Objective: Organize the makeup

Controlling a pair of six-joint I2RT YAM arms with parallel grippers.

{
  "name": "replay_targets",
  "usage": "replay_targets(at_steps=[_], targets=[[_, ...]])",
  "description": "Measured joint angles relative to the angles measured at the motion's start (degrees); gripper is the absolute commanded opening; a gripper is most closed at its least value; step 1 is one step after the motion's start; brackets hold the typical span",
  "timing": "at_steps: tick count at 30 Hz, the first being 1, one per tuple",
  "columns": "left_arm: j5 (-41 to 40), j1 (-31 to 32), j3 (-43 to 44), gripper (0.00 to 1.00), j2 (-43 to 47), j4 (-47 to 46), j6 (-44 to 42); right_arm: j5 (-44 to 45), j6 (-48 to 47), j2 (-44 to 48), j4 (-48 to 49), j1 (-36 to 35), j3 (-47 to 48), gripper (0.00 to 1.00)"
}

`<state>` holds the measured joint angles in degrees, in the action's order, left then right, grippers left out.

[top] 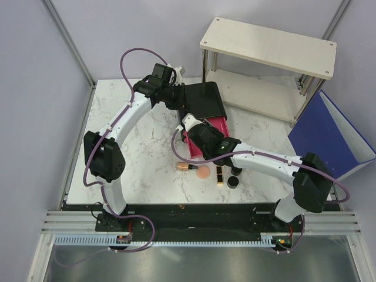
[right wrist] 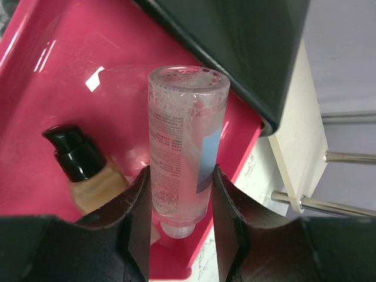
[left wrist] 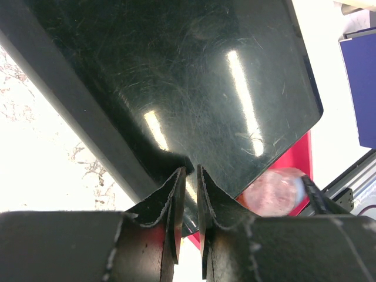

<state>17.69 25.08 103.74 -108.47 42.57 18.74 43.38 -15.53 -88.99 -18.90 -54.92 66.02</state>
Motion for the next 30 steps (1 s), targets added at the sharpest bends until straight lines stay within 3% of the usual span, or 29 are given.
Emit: replay_targets(at_steps=[5, 12, 17, 18, 21, 30], targets=[[0.0, 0.0, 0.0, 0.24, 0.0, 0.0, 0.0, -1.6, -0.6, -2.1, 0.7, 0.2, 0.0, 0.01], [0.0, 0.0, 0.1, 0.24, 0.0, 0.0, 0.0, -2.7, -0.8, -3.0, 1.3, 0.5, 0.0, 0.11], [0.1, -0.2, 0.4, 0.24, -0.2, 0.3, 0.0, -3.1, -0.8, -3.3, 0.6, 0.5, 0.8, 0.40], [0.2, -0.2, 0.5, 0.24, -0.3, 0.4, 0.0, -3.2, -0.8, -3.4, 0.4, 0.5, 0.9, 0.51], [0.4, -0.2, 0.6, 0.24, -0.4, 0.6, 0.0, -3.7, -0.8, -3.4, 0.2, 0.5, 1.0, 0.67], [0.4, -0.2, 1.0, 0.26, -0.6, 0.7, 0.0, -4.0, -0.5, -3.3, 0.0, 0.5, 1.6, 0.72]])
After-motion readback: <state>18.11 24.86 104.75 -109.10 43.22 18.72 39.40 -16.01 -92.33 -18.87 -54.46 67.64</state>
